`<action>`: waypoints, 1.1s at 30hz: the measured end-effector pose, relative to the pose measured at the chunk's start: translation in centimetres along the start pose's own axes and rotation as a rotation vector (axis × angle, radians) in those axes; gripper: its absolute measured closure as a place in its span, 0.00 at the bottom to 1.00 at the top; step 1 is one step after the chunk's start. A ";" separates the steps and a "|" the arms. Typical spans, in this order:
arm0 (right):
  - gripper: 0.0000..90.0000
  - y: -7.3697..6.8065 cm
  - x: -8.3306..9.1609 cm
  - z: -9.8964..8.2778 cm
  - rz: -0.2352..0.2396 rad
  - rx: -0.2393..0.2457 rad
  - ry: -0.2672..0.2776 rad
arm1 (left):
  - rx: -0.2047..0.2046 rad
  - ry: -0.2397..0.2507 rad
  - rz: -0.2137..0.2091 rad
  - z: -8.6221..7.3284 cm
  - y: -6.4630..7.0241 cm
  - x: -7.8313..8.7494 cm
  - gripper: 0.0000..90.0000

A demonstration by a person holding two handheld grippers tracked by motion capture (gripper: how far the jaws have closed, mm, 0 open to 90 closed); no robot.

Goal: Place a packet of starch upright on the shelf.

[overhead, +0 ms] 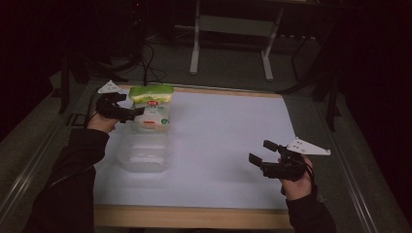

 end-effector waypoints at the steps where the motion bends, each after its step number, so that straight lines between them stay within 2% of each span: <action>1: 0.17 0.1 0.0 0.0 0.001 0.000 0.001 | 0.004 0.007 0.015 0.0 0.0 0.3 0.02; 3: 0.17 0.1 0.1 0.0 0.000 -0.003 0.004 | 0.012 0.006 0.035 -0.2 0.1 0.9 0.02; 8: 0.17 0.0 0.0 -0.2 0.006 -0.001 0.001 | 0.046 -0.006 -0.012 -0.7 1.9 1.9 0.02; 11: 0.17 -0.1 -0.1 -0.6 0.008 -0.002 -0.007 | 0.046 -0.006 -0.007 -1.0 2.9 2.5 0.02; 13: 0.17 0.0 -0.1 -0.8 0.008 -0.005 -0.012 | 0.067 -0.002 -0.005 -1.2 3.5 2.9 0.02; 15: 0.17 0.0 -0.1 -1.0 0.009 -0.006 -0.016 | 0.075 0.015 -0.026 -1.3 4.3 3.4 0.02; 18: 0.17 0.0 -0.2 -1.1 0.010 -0.002 -0.018 | 0.043 0.010 -0.017 -1.7 5.5 4.0 0.02; 25: 0.17 -0.1 -0.4 -1.2 0.016 -0.004 -0.019 | 0.023 0.023 -0.036 -1.7 8.4 5.0 0.02; 27: 0.17 -0.1 -0.4 -1.3 0.017 -0.003 -0.021 | 0.008 0.040 -0.060 -1.6 9.7 5.2 0.02; 33: 0.17 -0.3 -0.4 -1.4 0.020 0.000 -0.022 | -0.023 0.036 -0.110 -1.4 12.7 5.3 0.02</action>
Point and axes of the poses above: each handheld gripper's, and its own axes: x roughly backward along the jaws, z roughly out of its top, y roughly to its right, the point moved 10 cm from there along -x, roughly forward along the jaws, and after that the axes turned 2 degrees about x, right-handed, at the moved point
